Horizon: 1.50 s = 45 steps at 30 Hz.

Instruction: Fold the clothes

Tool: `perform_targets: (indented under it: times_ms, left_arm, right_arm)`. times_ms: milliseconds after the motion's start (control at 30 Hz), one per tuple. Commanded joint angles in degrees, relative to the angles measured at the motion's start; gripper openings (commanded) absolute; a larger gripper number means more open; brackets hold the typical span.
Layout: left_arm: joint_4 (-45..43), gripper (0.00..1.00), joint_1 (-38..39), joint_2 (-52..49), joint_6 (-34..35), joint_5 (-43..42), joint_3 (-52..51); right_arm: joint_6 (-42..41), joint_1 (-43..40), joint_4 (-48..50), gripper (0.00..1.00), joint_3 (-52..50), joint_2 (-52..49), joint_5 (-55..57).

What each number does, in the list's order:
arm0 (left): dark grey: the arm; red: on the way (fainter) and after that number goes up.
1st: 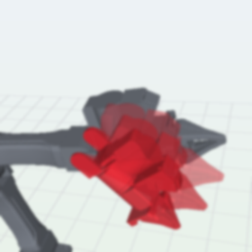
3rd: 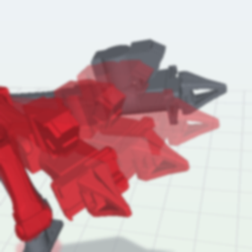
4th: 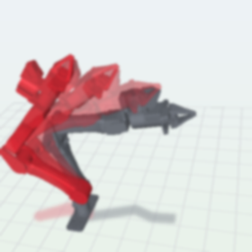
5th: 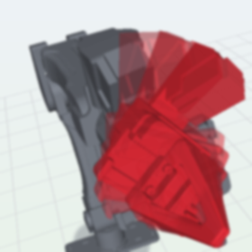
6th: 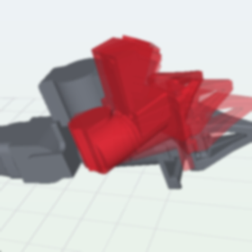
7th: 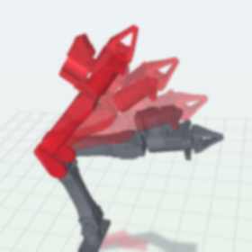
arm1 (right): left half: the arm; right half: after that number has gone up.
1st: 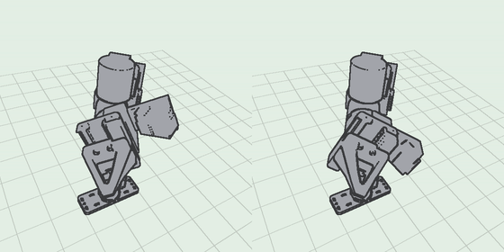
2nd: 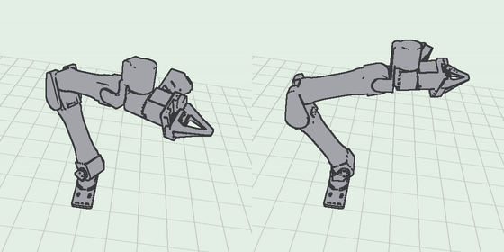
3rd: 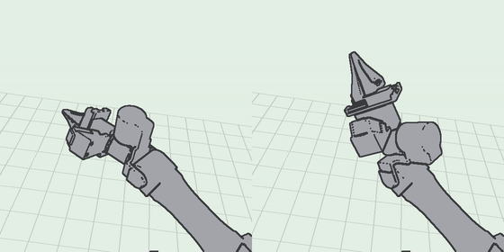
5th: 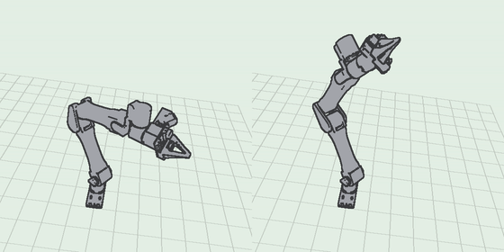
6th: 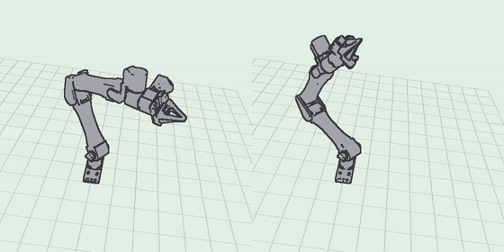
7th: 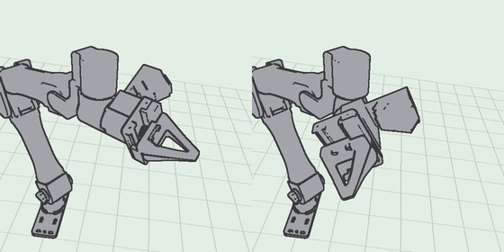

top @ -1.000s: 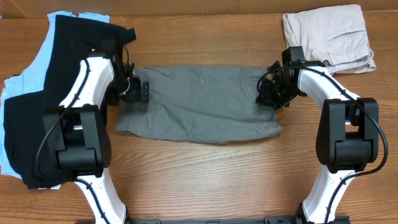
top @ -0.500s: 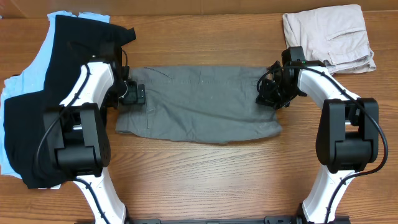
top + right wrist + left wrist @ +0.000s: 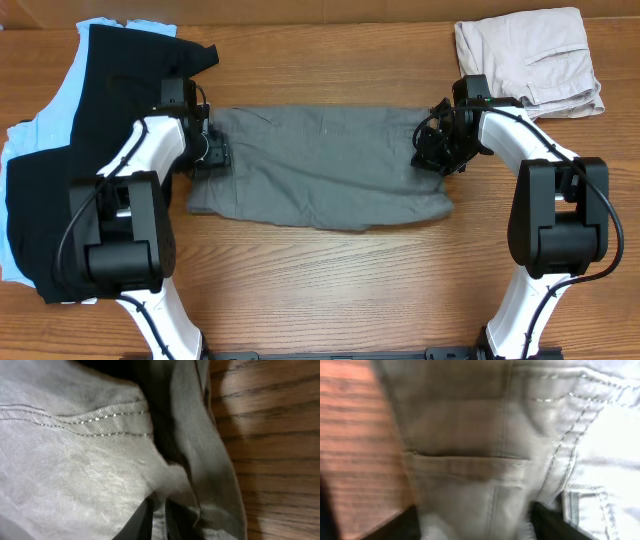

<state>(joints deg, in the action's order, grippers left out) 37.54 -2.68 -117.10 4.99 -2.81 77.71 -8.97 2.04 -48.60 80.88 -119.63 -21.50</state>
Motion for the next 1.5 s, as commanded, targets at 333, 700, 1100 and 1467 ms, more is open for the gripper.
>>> perform_targets:
  times_ms: [333,700,1100,1467]
  left_arm:
    - [-1.0,0.04,0.0,-1.0,2.5,-2.1,-4.5]
    - [11.5,0.04,0.0,12.9,0.7,-1.2,3.5]
    - [16.6,0.04,4.2,21.9,0.6,-8.9,8.1]
    - [8.5,0.04,20.1,21.0,6.4,-6.1,8.0]
  right_arm:
    - [0.0,0.0,-0.8,0.13,-0.8,-0.1,4.7]
    - [0.0,0.0,-1.1,0.13,-0.8,-0.1,0.8]
    - [0.0,0.3,0.5,0.09,-1.3,-0.2,0.8]
    - [0.0,0.3,2.1,0.09,-3.5,-0.2,0.3]
